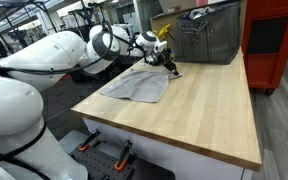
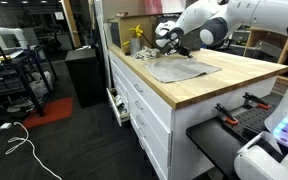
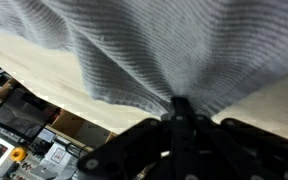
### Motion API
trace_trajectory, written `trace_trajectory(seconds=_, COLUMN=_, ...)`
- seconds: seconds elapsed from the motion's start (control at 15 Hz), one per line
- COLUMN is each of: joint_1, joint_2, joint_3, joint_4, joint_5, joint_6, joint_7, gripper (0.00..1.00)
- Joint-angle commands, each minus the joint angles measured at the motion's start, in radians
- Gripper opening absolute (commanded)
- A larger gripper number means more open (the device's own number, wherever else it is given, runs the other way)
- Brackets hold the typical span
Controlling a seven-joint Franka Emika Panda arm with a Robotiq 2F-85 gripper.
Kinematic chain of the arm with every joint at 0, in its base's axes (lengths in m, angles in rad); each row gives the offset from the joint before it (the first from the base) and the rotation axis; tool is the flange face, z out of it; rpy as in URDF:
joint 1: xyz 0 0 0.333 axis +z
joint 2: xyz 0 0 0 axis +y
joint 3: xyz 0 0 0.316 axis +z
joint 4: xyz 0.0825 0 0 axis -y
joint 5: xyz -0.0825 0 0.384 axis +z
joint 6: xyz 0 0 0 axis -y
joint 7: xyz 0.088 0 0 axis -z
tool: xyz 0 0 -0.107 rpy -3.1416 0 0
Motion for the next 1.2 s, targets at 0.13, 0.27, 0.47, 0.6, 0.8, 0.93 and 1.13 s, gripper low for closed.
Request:
trace_trajectory(seconds=0.13, joint_1=-0.042, joint_2=0.097, joint_3=0.015, joint_4=0.04, joint_5=0.04, joint_6=0.032, joint_7=0.063, gripper=0.0)
trace_trajectory(seconds=0.27, joint_1=-0.047, joint_2=0.096, joint_3=0.038, joint_4=0.043, joint_5=0.059, joint_6=0.063, joint_7=0.044, gripper=0.28)
trace_trajectory(seconds=0.47, joint_1=-0.04, joint_2=0.065, joint_3=0.063, joint_4=0.035, joint_5=0.067, joint_6=0.09, joint_7=0.009, gripper=0.38)
trace_trajectory(seconds=0.6, joint_1=-0.032, joint_2=0.04, joint_3=0.066, joint_4=0.032, joint_5=0.062, joint_6=0.092, joint_7=0.004, gripper=0.46)
trace_trajectory(seconds=0.8, joint_1=-0.033, joint_2=0.008, joint_3=0.085, joint_4=0.029, joint_5=0.065, joint_6=0.12, joint_7=-0.001, gripper=0.69)
trace_trajectory(seconds=0.93, joint_1=-0.035, joint_2=-0.01, joint_3=0.089, joint_4=0.02, joint_5=0.068, joint_6=0.125, joint_7=0.015, gripper=0.87)
trace_trajectory(seconds=1.13, joint_1=-0.034, joint_2=-0.012, joint_3=0.081, joint_4=0.016, joint_5=0.067, joint_6=0.106, joint_7=0.065, gripper=1.0)
